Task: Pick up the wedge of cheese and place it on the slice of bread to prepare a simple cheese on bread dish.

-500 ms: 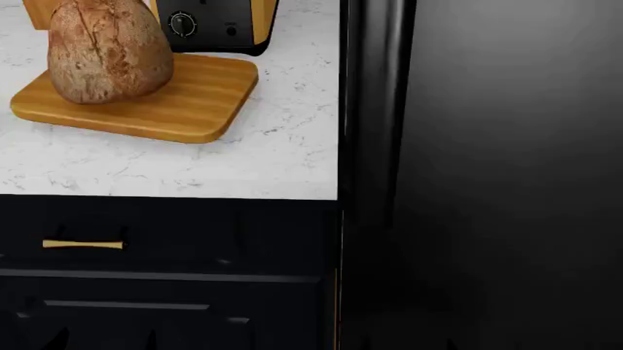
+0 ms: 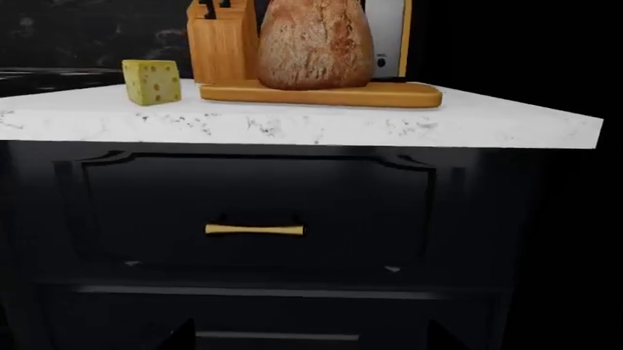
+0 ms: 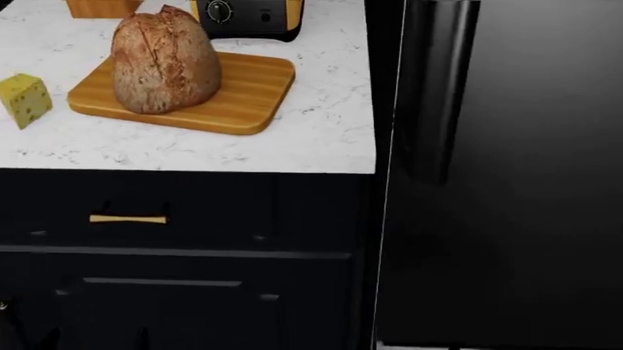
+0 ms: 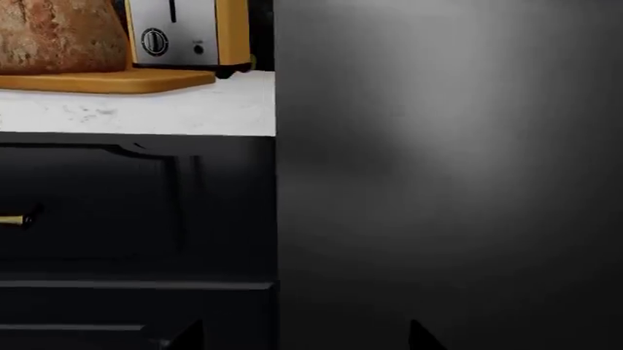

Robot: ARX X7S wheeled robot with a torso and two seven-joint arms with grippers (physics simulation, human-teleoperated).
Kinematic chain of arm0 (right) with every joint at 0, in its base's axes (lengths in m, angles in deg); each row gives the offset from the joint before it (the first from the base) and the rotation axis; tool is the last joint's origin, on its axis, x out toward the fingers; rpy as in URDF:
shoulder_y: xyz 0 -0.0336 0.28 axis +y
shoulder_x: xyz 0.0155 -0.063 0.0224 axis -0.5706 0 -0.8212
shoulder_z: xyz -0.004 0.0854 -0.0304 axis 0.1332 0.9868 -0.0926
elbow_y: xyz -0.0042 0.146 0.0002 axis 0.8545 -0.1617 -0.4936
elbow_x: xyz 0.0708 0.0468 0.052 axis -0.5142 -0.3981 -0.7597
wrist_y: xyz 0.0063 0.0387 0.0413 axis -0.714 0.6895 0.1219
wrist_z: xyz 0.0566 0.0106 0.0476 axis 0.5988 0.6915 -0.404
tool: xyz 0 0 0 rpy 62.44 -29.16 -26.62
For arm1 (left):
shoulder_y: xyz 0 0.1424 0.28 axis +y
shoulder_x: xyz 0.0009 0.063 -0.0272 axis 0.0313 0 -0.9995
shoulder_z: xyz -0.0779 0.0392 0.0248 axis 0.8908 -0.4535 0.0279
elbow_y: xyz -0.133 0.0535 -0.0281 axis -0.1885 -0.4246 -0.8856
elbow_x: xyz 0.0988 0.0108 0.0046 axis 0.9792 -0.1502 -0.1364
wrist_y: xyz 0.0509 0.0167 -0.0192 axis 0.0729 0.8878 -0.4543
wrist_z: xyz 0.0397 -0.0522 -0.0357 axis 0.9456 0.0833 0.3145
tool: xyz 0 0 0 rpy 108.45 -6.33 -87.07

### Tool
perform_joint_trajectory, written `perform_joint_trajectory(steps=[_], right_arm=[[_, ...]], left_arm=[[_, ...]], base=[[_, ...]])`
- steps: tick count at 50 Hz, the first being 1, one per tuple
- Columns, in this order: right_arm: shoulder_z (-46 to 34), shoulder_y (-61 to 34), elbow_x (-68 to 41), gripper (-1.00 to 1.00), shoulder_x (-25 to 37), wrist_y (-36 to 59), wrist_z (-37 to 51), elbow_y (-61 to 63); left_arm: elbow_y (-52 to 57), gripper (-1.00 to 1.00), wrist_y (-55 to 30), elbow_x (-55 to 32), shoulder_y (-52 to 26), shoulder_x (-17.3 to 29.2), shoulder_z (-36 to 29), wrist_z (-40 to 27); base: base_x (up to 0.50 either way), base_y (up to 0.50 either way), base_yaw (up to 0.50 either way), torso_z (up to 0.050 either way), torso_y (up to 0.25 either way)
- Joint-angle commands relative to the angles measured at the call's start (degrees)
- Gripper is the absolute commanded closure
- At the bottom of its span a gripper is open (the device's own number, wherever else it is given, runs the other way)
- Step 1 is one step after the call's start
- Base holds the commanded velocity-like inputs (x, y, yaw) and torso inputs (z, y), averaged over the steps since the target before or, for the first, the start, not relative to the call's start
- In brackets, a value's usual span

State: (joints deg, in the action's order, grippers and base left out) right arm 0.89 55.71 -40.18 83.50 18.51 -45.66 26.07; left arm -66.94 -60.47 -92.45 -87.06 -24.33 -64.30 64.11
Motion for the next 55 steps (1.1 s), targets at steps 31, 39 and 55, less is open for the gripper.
perform_joint_trajectory(steps=[31,39,55], right_arm=[[-5.6,-1.2,-2.0,-1.00,3.7,4.8,2.3,3.1],[-4.1,-3.5,-4.9,-1.00,4.6,16.3,3.4,11.5],[-0.1,-21.8,-14.1,-1.00,8.0,50.2,2.4,34.6]], left_arm=[[5.0,-1.00,-0.1,1.1,0.7,3.6,-3.5,-6.6],[14.0,-1.00,-12.1,1.4,-2.4,5.2,-4.5,-6.6],[31.9,-1.00,-50.8,-2.5,-28.2,6.2,-4.7,-5.6]], base=[[-0.04,0.36,0.00,0.010,0.000],[0.00,0.00,0.00,0.050,0.000],[0.00,0.00,0.00,0.050,0.000]])
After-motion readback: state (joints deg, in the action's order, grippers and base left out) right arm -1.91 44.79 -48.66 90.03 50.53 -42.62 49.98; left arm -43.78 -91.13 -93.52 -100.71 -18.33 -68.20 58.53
